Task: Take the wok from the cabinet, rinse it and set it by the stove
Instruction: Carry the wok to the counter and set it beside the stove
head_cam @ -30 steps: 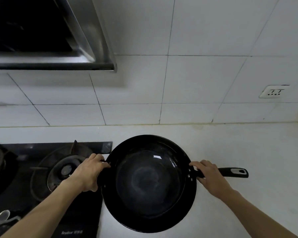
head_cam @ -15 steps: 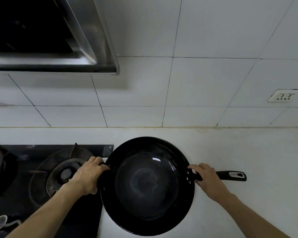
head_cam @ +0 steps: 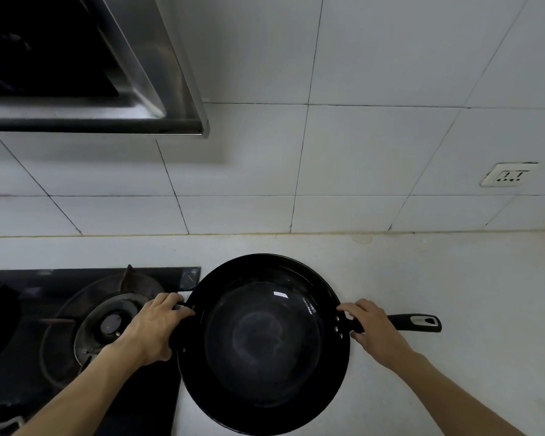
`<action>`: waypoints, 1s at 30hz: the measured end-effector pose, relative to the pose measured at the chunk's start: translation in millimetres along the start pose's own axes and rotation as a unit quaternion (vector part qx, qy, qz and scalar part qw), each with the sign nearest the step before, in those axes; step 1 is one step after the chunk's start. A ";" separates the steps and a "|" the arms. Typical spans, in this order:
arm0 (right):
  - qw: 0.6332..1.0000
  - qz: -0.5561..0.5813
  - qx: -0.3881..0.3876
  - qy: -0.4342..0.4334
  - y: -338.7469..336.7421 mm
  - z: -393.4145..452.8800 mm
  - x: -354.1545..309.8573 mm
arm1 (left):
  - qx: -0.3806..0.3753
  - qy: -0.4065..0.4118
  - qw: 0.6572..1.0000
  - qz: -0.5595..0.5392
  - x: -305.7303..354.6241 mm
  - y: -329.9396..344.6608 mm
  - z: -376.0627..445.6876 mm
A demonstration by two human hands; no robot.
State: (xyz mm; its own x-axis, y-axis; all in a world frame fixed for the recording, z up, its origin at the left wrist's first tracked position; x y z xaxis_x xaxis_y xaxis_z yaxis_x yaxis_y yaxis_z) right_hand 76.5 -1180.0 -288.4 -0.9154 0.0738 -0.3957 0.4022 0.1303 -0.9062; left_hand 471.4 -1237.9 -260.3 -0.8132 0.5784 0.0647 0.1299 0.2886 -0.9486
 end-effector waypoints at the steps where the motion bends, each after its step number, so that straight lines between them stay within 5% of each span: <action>1: 1.000 0.000 -0.007 0.002 1.3 0.2 0.6 | 0.000 0.002 1.000 0.009 0.9 -1.3 0.0; 7: 0.999 0.030 -0.027 -0.003 -0.7 -2.8 0.5 | -0.019 -0.021 0.999 0.038 7.6 -3.9 -6.7; 17: 0.999 0.038 -0.018 0.017 -8.5 -12.1 0.4 | 0.137 0.071 0.987 -0.036 126.5 -32.2 -6.0; 30: 0.994 0.053 -0.031 0.093 9.4 -81.6 -23.5 | 0.020 0.072 0.996 -0.058 172.5 25.0 -5.2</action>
State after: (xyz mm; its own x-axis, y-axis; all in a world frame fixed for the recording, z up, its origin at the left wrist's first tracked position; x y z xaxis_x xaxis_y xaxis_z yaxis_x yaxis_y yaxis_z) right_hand 103.0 -1099.8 -275.5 -0.8517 0.2704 -0.4489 0.5016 0.1729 -0.8476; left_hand 337.3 -1126.9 -271.2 -0.7318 0.6465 0.2157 0.0150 0.3316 -0.9433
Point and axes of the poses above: each hand's wrist, its own z-axis towards the middle knuckle, its own y-axis out of the palm, x = y × z, the point moved 10 cm from there along z, towards the middle knuckle, and after that the axes turned 9 degrees about y, right-handed, at the moved point
